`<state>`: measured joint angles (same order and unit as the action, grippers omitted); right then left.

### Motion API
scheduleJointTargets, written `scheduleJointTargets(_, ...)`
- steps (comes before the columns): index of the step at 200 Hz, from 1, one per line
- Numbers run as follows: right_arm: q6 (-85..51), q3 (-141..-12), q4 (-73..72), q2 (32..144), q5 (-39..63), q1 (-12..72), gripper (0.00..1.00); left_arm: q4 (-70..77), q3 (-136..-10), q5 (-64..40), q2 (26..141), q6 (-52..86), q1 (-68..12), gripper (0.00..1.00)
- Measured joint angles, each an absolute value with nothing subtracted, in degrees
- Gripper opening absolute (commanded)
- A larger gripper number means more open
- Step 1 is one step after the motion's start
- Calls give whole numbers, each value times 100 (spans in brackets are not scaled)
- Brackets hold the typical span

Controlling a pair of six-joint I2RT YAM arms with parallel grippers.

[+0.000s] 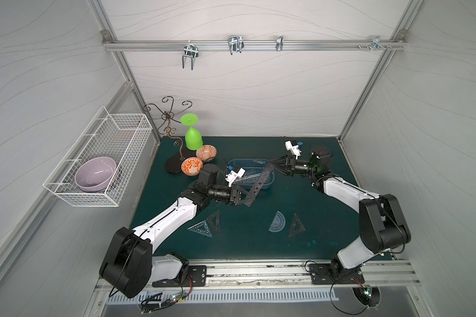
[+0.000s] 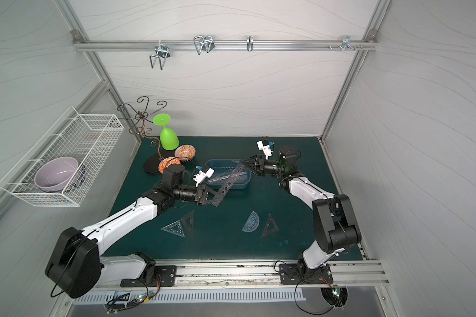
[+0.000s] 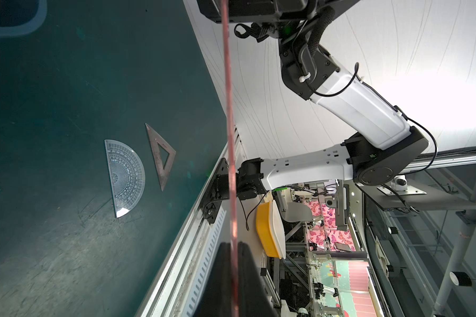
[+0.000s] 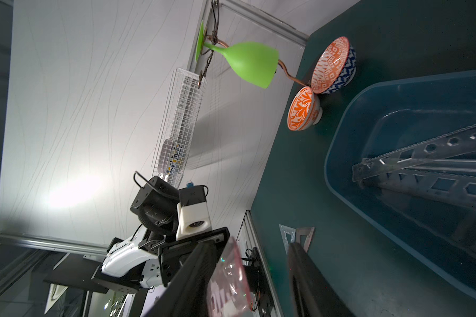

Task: Put the scattered rulers into the storage box
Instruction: Pick up the ruler from the center of the board, then place the ruler in the storage box.

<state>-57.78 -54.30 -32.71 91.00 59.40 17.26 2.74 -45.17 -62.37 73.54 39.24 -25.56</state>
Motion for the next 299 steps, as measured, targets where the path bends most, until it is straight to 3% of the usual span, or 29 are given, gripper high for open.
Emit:
scheduleJointTargets(119, -6110, -5347, -3498, 9102, 6237, 1765, 0, 123, -4519, -6243, 7354, 3835, -2510, 0)
scheduleJointTargets(134, -5986, -5443, -3197, 9102, 6158, 1774, 0, -158, -4593, -6156, 7354, 3623, -2495, 37)
scheduleJointTargets(143, -5878, -5548, -2956, 9102, 6038, 1789, 0, -456, -4711, -6064, 7354, 3446, -2477, 49)
scheduleJointTargets(152, -5747, -5677, -2720, 9105, 5878, 1789, 0, -836, -4890, -5907, 7358, 3247, -2438, 57)
scheduleJointTargets(188, -5540, -6178, -2335, 9351, 4801, 1782, 0, -2062, -5671, -4580, 7402, 2714, -1911, 74)
scheduleJointTargets(237, -5087, -6573, -2145, 9933, 2665, 2060, 0, -2860, -5752, -2268, 7408, 2759, -1393, 77)
scheduleJointTargets(299, -4801, -7365, -2307, 11052, 1406, 2558, 0, -3354, -5752, -1435, 7419, 2650, -1393, 77)
